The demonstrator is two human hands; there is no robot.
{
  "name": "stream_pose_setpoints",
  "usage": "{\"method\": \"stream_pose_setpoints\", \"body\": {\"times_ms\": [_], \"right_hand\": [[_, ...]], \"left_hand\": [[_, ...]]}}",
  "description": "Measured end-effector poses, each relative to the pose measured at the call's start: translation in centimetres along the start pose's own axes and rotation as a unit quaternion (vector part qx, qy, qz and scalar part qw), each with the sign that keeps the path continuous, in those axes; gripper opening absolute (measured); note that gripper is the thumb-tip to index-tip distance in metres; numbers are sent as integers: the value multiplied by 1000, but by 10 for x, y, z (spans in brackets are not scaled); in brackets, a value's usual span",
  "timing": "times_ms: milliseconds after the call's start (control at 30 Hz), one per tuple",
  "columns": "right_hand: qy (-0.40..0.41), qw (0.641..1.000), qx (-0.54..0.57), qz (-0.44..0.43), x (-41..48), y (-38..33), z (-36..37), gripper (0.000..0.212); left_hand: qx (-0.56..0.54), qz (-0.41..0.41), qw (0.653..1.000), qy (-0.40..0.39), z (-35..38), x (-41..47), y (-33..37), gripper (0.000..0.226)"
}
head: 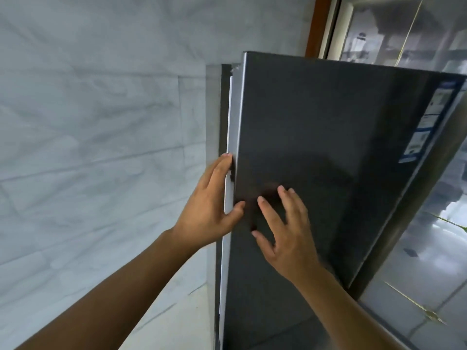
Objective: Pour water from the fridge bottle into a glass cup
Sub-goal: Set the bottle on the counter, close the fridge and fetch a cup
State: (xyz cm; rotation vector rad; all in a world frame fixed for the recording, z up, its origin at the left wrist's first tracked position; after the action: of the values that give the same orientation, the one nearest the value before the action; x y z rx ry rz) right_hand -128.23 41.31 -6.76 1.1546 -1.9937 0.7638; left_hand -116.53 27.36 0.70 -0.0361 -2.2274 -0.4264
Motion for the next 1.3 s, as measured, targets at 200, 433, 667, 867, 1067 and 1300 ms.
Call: {"method": "stream_pose_setpoints", "body": {"times_ms": [200, 433, 667, 867, 1067, 1300], "right_hand": [[-16, 999, -48, -1, 24, 15, 43, 77], [6, 999, -34, 3, 36, 20, 60, 72], [19, 1000, -22, 2, 36, 20, 58, 68], [-31, 999, -41, 7, 37, 17, 53, 73], [-80, 993, -24, 83, 30, 16, 23, 69], [-141, 957, -99, 232, -20, -18, -63, 49]], "left_hand": [[37, -42, 998, 5, 8, 23, -41, 88], [43, -45, 998, 25, 21, 36, -59, 92], [33, -75, 996, 23, 21, 33, -62, 93], [42, -105, 994, 7, 24, 29, -58, 88], [76, -116, 990, -13, 7, 9, -26, 79], [32, 36, 983, -176, 6, -11, 21, 51]]}}
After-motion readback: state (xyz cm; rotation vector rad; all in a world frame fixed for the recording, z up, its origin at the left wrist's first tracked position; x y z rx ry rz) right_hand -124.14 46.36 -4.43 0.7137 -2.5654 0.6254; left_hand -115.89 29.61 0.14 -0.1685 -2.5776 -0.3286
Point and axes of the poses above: each hand's wrist, its own x-axis towards the middle knuckle, its own z-axis out of the palm, y = z × x, the point moved 5 cm from there along x, towards the middle knuckle, and after that the axes turned 9 degrees about z, right-handed, at the moved point
